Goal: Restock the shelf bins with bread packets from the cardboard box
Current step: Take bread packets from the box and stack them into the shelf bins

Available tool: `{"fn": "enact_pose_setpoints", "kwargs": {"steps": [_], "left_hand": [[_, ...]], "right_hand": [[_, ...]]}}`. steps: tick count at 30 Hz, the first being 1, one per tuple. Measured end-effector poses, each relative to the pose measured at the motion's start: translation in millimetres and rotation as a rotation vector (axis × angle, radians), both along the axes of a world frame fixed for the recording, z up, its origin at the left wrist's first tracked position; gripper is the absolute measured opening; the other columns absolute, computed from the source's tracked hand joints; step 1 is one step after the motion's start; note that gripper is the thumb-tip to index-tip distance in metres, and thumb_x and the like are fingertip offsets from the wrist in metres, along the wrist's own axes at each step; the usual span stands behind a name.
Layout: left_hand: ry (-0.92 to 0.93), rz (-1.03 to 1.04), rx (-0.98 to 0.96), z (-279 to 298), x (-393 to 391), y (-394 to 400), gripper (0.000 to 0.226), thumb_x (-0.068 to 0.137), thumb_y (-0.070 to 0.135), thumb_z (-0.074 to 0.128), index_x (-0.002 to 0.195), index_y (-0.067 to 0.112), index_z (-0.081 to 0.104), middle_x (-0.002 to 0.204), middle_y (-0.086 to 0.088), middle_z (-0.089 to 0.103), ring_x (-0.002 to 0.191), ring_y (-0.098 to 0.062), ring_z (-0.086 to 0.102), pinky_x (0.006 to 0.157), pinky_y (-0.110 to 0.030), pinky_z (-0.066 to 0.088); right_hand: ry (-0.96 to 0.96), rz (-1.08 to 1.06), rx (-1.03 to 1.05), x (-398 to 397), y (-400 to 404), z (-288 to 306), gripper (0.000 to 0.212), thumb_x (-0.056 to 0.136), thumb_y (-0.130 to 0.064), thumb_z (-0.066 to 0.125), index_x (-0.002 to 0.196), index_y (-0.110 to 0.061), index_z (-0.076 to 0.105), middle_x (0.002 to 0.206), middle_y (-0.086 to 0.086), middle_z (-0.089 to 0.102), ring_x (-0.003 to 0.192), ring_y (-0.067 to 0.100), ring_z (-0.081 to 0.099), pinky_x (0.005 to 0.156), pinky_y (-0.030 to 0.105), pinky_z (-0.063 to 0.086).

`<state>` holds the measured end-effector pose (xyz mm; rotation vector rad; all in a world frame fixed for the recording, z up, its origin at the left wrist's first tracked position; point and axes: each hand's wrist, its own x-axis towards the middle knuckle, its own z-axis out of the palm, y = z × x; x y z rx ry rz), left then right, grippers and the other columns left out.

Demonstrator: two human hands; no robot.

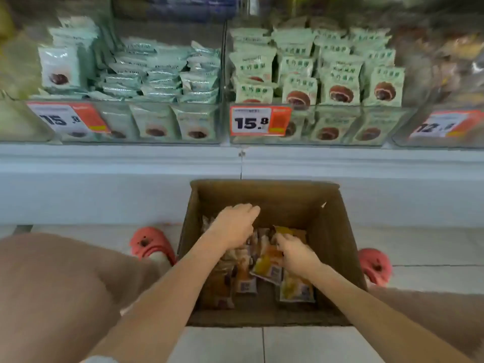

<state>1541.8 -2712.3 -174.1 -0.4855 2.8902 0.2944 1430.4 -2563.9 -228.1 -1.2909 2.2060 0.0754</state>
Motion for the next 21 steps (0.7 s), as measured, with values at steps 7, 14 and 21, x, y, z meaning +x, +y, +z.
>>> {"fn": "enact_pose_setpoints", "kwargs": {"steps": [7, 14, 21], "left_hand": [[-0.399, 0.221, 0.279, -103.8, 53.2, 7.4, 0.042, 0.096, 0.017, 0.047, 0.137, 0.020, 0.040, 0.136, -0.010, 0.045, 0.117, -0.030, 0.050, 0.094, -0.038, 0.044], [-0.374, 0.444, 0.335, -125.7, 64.9, -12.2, 0.026, 0.092, 0.006, 0.051, 0.117, 0.013, 0.057, 0.121, -0.011, 0.057, 0.109, -0.028, 0.057, 0.089, -0.035, 0.048], [-0.464, 0.426, 0.358, -125.4, 67.2, -12.1, 0.023, 0.094, 0.001, 0.046, 0.109, 0.008, 0.061, 0.111, -0.012, 0.059, 0.099, -0.028, 0.059, 0.080, -0.033, 0.047]], "right_hand": [[-0.219, 0.028, 0.220, 31.3, -15.2, -65.2, 0.065, 0.093, -0.019, 0.056, 0.148, -0.017, 0.022, 0.138, 0.011, 0.045, 0.123, 0.028, 0.048, 0.100, 0.037, 0.044], [-0.463, -0.087, -0.008, 77.1, -51.6, -89.8, 0.047, 0.088, -0.015, 0.064, 0.129, -0.007, 0.042, 0.123, 0.012, 0.058, 0.113, 0.026, 0.055, 0.086, 0.027, 0.042], [-0.445, -0.173, -0.230, 86.8, -53.8, -95.4, 0.022, 0.090, -0.009, 0.059, 0.111, -0.012, 0.054, 0.107, 0.006, 0.062, 0.101, 0.019, 0.057, 0.088, 0.031, 0.046]]}}
